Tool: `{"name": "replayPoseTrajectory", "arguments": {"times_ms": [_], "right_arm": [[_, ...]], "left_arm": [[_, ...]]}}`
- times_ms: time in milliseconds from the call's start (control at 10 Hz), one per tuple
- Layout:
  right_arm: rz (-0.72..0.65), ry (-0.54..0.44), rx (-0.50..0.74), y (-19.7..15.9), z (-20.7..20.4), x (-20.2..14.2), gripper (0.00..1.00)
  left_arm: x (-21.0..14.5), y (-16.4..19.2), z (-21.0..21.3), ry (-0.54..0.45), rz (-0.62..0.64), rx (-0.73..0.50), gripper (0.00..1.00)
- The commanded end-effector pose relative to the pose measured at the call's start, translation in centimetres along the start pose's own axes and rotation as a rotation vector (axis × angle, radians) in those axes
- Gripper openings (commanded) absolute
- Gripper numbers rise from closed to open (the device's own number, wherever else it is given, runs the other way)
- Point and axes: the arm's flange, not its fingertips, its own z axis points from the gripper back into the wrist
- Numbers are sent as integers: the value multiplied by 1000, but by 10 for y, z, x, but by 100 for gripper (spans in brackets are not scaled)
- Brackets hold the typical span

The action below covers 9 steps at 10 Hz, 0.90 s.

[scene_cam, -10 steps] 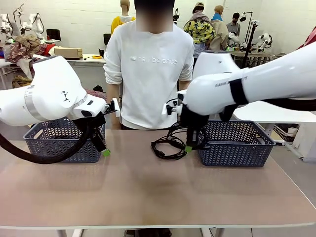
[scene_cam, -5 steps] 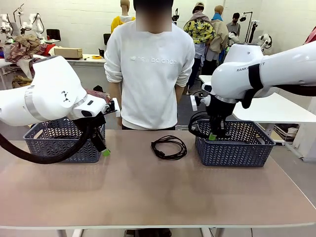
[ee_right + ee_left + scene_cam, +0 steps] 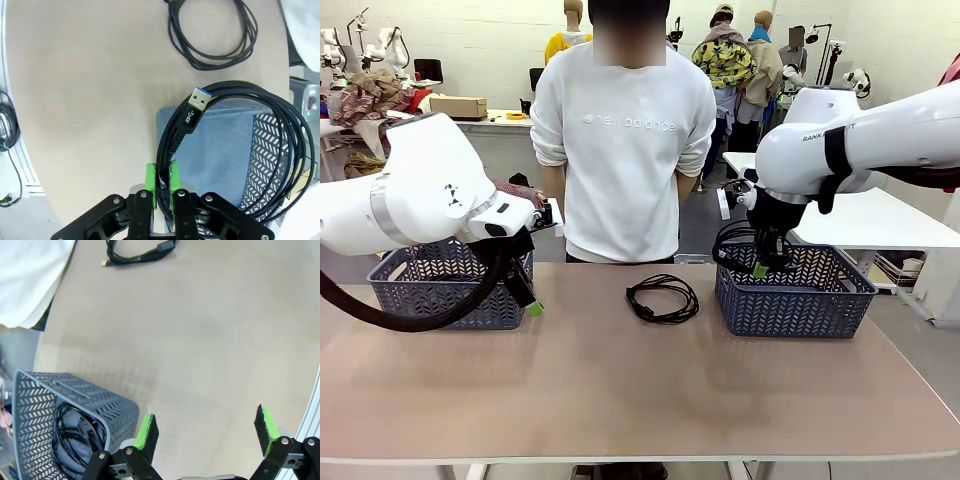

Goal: Organize the cables according to human instructions.
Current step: Pick up a bundle of cables and place it in the basket indicated by the human.

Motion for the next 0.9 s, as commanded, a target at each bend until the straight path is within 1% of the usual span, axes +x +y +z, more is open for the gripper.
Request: {"name": "replayPoseTrajectory", "arguments": {"times_ms": [0,200,300,400,800], "right_arm": [[-2,-3,1,3,1,-1,0],[-2,-3,1,3,1,-1,0],[1,0,0,0,0,0,13],[-9,2,-6,-10,-6,-2,13],[-27,16,-26,-33,-9,-38,13]], "left_arm": [[0,0,2,7,9,3,100],[0,0,2,7,9,3,100],[0,0,2,7,9,3,100],[0,0,2,7,9,3,100],[0,0,2,7,9,3,100]]}}
